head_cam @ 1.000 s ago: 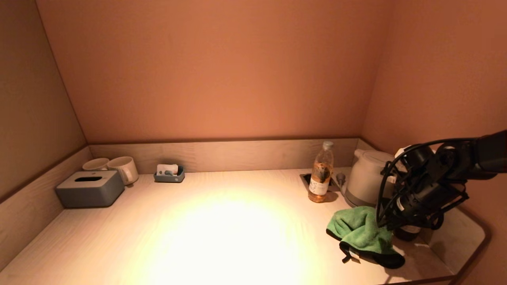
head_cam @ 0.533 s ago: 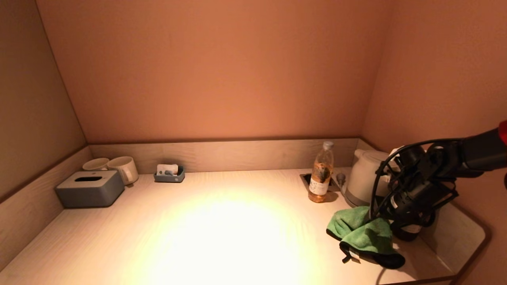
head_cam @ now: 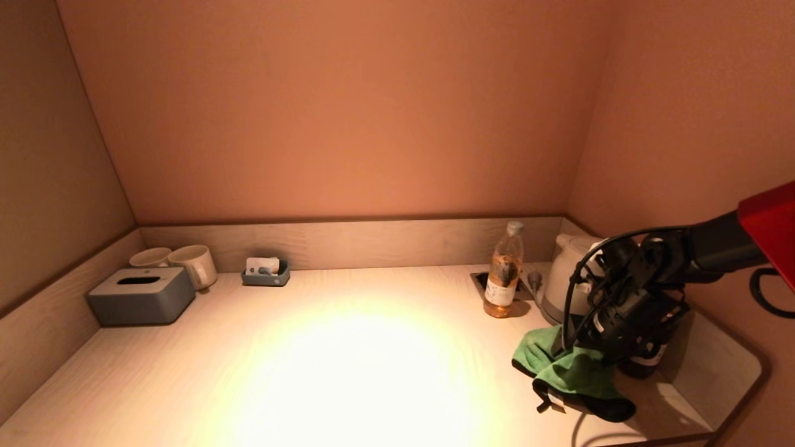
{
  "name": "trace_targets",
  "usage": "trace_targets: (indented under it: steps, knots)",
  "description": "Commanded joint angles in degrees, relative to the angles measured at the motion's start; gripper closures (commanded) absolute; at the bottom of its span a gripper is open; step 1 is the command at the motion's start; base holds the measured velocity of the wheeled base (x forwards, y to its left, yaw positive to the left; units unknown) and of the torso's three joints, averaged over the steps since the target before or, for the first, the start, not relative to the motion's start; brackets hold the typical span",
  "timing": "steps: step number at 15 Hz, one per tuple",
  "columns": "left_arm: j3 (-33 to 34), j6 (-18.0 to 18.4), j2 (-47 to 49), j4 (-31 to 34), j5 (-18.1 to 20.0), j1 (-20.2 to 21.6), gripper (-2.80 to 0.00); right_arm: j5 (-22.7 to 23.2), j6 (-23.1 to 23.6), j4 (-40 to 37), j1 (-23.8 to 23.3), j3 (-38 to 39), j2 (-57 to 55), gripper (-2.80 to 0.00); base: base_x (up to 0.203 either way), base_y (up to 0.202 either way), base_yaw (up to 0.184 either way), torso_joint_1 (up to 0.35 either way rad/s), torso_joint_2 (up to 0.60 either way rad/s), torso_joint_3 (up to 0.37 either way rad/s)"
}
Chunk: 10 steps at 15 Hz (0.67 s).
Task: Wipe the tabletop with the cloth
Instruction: Pick up the tablecloth
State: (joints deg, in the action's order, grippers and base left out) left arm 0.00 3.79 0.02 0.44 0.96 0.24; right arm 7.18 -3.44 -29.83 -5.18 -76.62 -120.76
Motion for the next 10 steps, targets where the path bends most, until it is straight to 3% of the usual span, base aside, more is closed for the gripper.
trace_targets:
  steps: [1, 4, 10]
  knots:
    - [0.0, 0.0, 0.0, 0.0, 0.0, 0.0, 0.0, -2.8, 0.4, -0.1, 1.2, -0.4, -1.0, -2.8, 0.0, 0.0, 0.0, 0.0, 0.0, 0.0]
    - [0.0, 0.0, 0.0, 0.0, 0.0, 0.0, 0.0, -7.6, 0.3, -0.1, 2.5, -2.5, -3.3, -2.8, 0.0, 0.0, 0.0, 0.0, 0.0, 0.0]
    - [0.0, 0.1, 0.0, 0.0, 0.0, 0.0, 0.0, -8.5, -0.2, -0.5, 2.4, -7.2, -9.2, -2.8, 0.0, 0.0, 0.0, 0.0, 0.0, 0.0]
